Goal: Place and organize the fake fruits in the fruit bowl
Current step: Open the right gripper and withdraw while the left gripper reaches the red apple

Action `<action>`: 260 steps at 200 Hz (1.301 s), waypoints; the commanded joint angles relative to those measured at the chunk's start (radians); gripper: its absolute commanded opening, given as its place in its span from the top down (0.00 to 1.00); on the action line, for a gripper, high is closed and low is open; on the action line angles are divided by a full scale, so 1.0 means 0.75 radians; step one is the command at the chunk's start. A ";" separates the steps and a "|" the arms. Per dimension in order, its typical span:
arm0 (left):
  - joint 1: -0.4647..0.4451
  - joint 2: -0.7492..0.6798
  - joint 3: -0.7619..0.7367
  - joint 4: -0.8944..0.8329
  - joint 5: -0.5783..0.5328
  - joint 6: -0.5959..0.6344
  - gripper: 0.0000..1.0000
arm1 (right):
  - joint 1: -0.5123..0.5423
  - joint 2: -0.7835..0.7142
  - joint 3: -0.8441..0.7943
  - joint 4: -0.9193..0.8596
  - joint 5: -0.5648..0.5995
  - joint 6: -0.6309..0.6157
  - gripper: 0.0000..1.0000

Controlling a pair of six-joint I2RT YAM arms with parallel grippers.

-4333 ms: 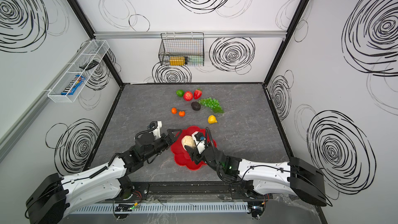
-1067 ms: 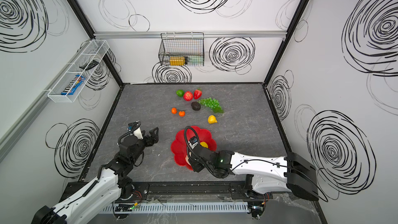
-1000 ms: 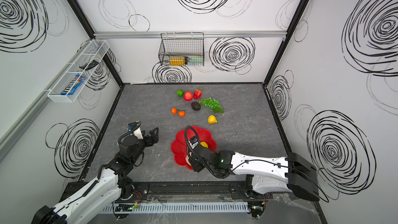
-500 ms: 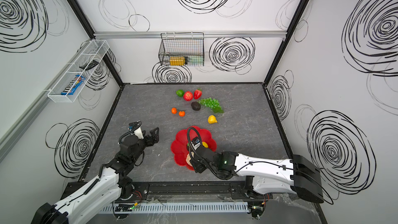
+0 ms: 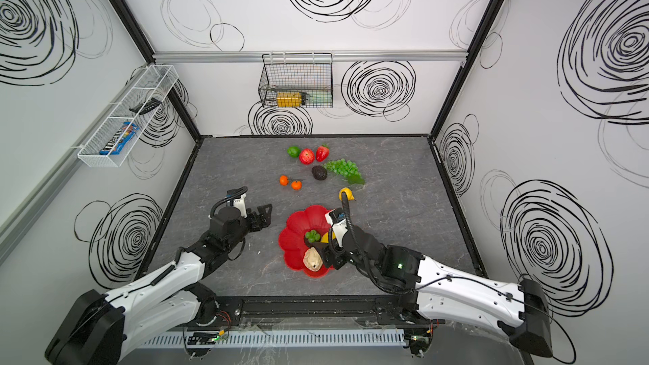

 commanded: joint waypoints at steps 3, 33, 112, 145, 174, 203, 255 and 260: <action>-0.061 0.199 0.212 0.016 -0.019 -0.018 0.05 | -0.051 -0.097 -0.060 0.085 0.045 -0.038 0.18; -0.071 0.535 0.556 -0.079 0.033 0.000 0.06 | -0.076 -0.213 -0.132 0.143 0.040 0.013 0.18; -0.089 1.349 1.583 -0.614 -0.147 0.182 0.06 | -0.102 -0.573 -0.210 -0.052 0.138 0.074 0.14; -0.089 1.595 1.953 -0.835 -0.284 0.250 0.05 | -0.102 -0.660 -0.248 -0.046 0.111 0.114 0.14; -0.080 1.772 2.228 -1.024 -0.379 0.266 0.02 | -0.102 -0.666 -0.271 -0.042 0.094 0.131 0.12; -0.074 1.876 2.365 -1.062 -0.418 0.281 0.01 | -0.102 -0.675 -0.289 -0.025 0.087 0.130 0.11; -0.040 1.966 2.451 -1.022 -0.414 0.287 0.05 | -0.102 -0.680 -0.302 -0.027 0.080 0.135 0.11; -0.039 1.975 2.456 -1.013 -0.412 0.291 0.06 | -0.102 -0.682 -0.304 -0.025 0.080 0.135 0.11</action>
